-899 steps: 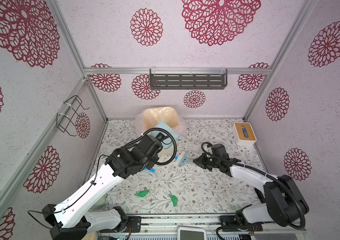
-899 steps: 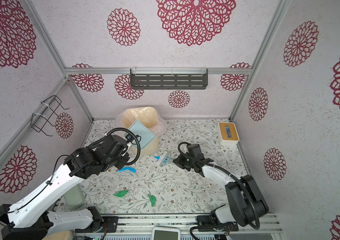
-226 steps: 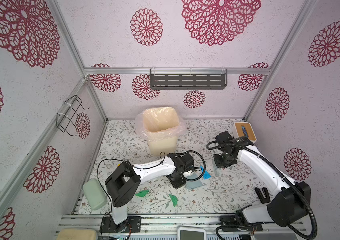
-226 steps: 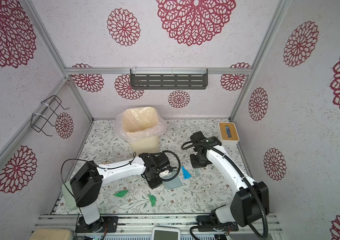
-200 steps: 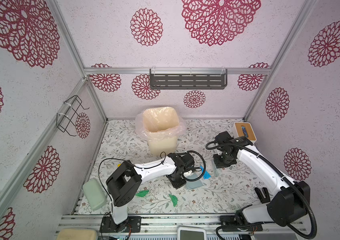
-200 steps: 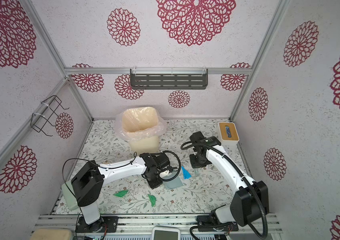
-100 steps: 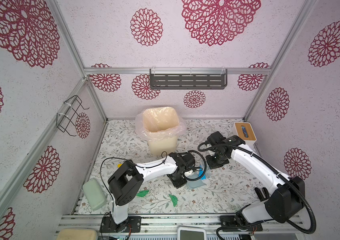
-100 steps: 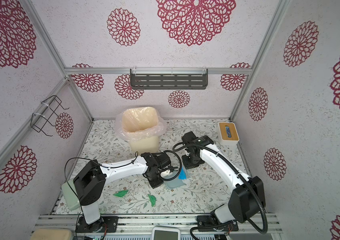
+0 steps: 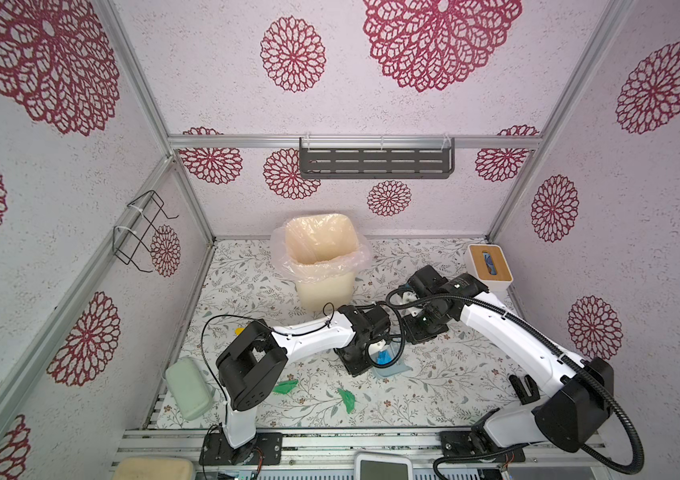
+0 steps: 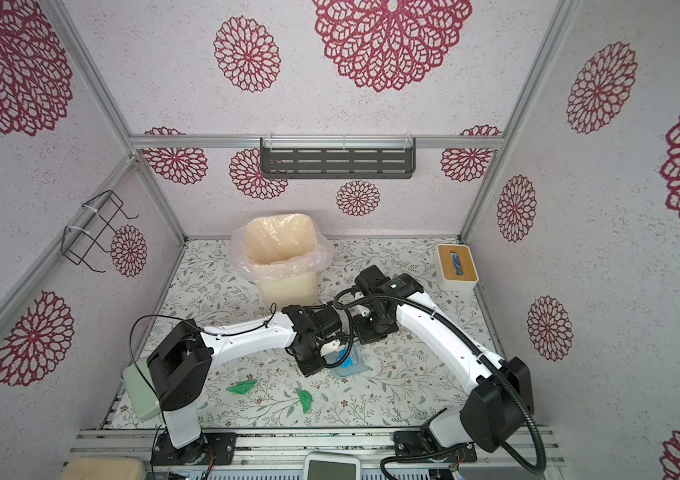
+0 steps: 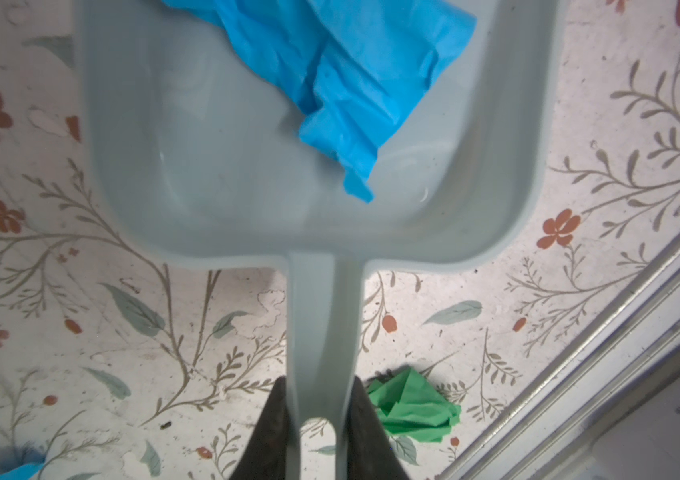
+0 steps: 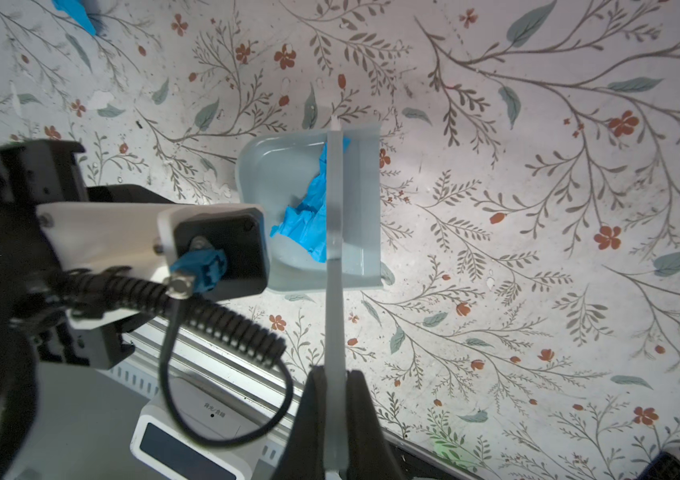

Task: Sweep away the paper scraps from the table
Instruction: 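Sweep the blue scrap into the dustpan with the right gripper's brush, then lift the dustpan toward the bin with the left while the right draws the brush back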

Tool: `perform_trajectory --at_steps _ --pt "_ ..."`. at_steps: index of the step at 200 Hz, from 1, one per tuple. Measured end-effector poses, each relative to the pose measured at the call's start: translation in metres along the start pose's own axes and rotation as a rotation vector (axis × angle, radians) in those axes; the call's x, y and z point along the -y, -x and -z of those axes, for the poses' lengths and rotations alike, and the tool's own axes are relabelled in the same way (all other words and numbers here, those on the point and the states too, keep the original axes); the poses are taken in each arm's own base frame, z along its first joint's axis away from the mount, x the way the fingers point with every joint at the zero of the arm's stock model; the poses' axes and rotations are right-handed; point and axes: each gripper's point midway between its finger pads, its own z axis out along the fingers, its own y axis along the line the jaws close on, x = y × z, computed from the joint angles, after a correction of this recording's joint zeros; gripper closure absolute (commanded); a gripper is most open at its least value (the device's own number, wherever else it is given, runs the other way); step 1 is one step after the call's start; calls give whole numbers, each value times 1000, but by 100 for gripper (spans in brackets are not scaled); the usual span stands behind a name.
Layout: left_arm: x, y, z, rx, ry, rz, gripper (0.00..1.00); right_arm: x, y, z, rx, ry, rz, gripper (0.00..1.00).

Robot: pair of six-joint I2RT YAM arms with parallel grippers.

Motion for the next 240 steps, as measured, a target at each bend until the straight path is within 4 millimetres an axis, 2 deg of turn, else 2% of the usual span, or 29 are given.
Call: perform_trajectory --at_steps 29,77,129,158,191,240 --pt "0 1 0 4 2 0 100 5 -3 10 20 -11 -11 100" --pt "-2 4 0 17 10 0 100 37 -4 23 55 -71 -101 100" --pt "-5 3 10 67 41 6 100 56 -1 46 156 -55 -188 100" --pt "-7 1 32 136 69 22 100 63 -3 50 206 -26 -229 100" --pt "-11 2 66 231 108 42 100 65 -3 46 218 9 -254 100" --pt "-17 -10 119 312 176 80 100 67 -3 42 246 61 -288 100"
